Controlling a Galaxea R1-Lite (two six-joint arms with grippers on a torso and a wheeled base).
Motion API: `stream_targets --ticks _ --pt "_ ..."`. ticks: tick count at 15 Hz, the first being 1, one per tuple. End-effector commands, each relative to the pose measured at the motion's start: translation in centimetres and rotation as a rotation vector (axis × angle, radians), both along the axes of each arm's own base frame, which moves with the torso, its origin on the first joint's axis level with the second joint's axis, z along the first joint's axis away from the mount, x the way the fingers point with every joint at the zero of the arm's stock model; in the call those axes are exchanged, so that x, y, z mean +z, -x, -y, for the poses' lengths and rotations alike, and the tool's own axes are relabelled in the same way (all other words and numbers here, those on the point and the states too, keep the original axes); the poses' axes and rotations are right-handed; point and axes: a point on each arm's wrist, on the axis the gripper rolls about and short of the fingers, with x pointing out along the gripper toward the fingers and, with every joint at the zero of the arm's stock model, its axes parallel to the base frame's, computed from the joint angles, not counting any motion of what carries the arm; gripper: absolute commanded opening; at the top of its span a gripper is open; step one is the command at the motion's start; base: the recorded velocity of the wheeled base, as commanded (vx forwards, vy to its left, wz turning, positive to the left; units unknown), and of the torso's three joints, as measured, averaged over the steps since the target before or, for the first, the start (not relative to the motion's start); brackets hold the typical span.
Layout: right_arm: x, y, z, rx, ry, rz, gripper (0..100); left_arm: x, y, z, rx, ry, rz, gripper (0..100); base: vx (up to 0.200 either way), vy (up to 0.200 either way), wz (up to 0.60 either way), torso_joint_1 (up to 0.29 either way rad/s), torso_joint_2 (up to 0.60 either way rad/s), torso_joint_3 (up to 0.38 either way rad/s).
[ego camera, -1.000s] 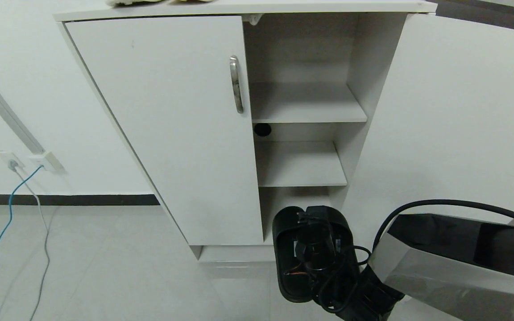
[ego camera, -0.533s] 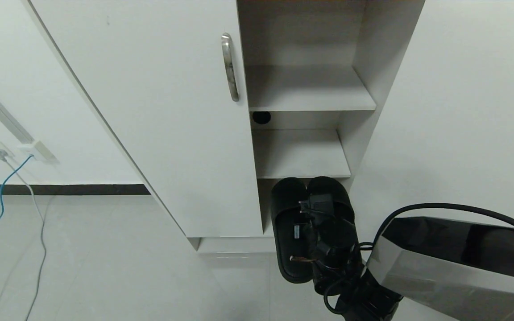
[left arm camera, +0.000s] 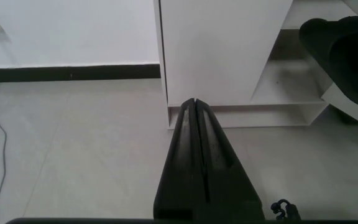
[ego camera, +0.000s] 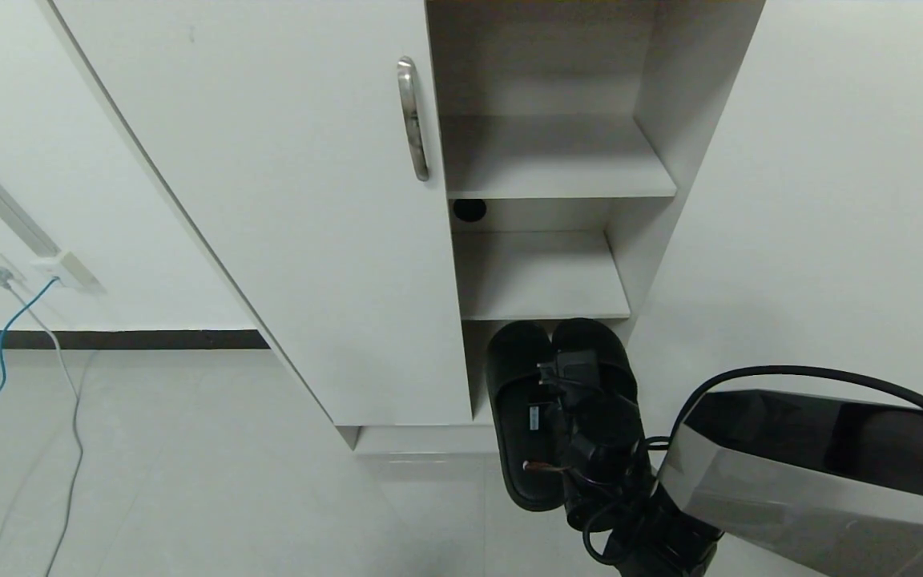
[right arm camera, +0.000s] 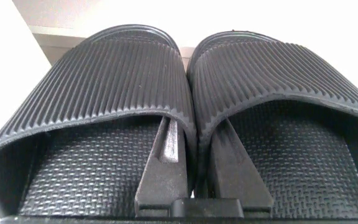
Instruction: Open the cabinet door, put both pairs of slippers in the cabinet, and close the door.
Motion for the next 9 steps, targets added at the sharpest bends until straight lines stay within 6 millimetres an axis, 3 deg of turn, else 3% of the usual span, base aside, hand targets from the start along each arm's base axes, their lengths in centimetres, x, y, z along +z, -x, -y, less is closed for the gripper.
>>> stream_targets --ticks 1,8,9 --pt "0.12 -0.10 0.06 -0.003 -0.003 0.002 0 0.00 -0.01 0.00 0.001 0.000 -0.001 0 0.200 0.000 0.00 0.002 0.00 0.002" --pt "0.43 -0.21 0.03 -0.004 -0.007 0.009 0 0.04 0.01 0.00 0.001 0.000 0.000 0 0.200 0.000 0.00 0.004 0.00 0.002" --pt "0.72 -0.37 -0.13 -0.003 -0.019 0.019 0 0.00 -0.01 0.00 0.001 0.000 -0.001 0 0.000 0.000 0.00 0.000 0.00 0.000"
